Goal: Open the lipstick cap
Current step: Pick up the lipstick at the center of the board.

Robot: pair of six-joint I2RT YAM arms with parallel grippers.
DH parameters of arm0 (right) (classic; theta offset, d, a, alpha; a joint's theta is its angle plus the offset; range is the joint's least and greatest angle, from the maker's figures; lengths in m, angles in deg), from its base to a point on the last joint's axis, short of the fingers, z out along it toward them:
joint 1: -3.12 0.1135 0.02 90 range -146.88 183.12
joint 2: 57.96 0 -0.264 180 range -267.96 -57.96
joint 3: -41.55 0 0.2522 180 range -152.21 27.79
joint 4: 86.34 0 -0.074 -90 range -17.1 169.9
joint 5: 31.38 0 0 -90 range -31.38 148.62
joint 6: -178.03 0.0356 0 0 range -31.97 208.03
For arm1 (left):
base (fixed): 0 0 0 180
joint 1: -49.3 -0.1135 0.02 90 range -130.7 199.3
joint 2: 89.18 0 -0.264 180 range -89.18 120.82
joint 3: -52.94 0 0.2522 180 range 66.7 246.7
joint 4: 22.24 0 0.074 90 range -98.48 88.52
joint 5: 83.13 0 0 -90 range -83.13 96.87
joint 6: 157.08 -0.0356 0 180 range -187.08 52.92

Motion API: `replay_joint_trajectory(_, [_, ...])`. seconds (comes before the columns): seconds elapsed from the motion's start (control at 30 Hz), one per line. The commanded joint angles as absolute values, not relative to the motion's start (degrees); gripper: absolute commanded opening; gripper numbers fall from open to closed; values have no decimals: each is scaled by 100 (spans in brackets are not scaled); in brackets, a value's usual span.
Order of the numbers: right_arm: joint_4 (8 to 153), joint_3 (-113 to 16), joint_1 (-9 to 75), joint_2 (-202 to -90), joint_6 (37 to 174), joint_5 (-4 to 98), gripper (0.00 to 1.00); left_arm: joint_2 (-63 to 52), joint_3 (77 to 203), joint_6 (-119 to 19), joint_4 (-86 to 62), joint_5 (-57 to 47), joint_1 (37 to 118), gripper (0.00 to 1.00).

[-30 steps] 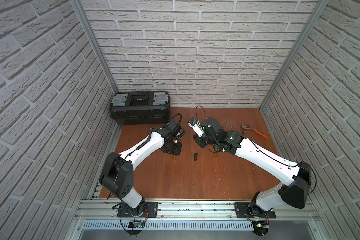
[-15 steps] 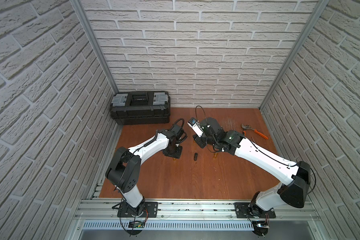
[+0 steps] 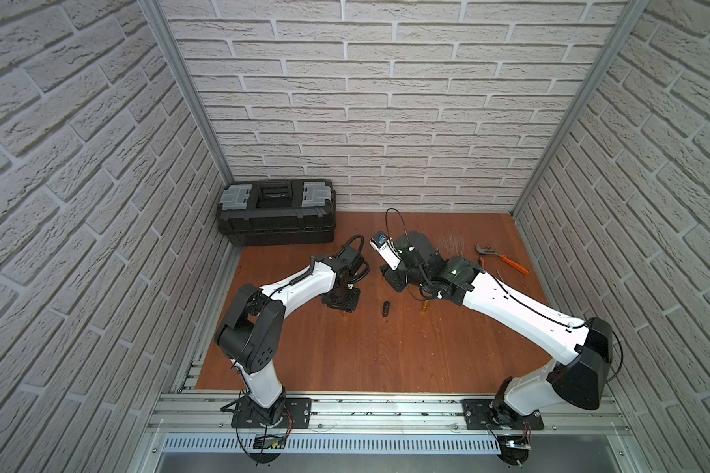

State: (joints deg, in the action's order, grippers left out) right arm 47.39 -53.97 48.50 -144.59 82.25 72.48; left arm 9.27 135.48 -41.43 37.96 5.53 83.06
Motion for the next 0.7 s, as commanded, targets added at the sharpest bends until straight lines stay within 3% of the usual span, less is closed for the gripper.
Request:
replay_joint_trajectory(0.0, [4923,-5449,4895,-14484,8260,7273,43,966,13543,-4109,3855,641,8262,31])
replay_joint_trajectory(0.67, [4805,-5438,4900,-14498,8255,7078,43,512,13533,-4121,4013,271,7828,18])
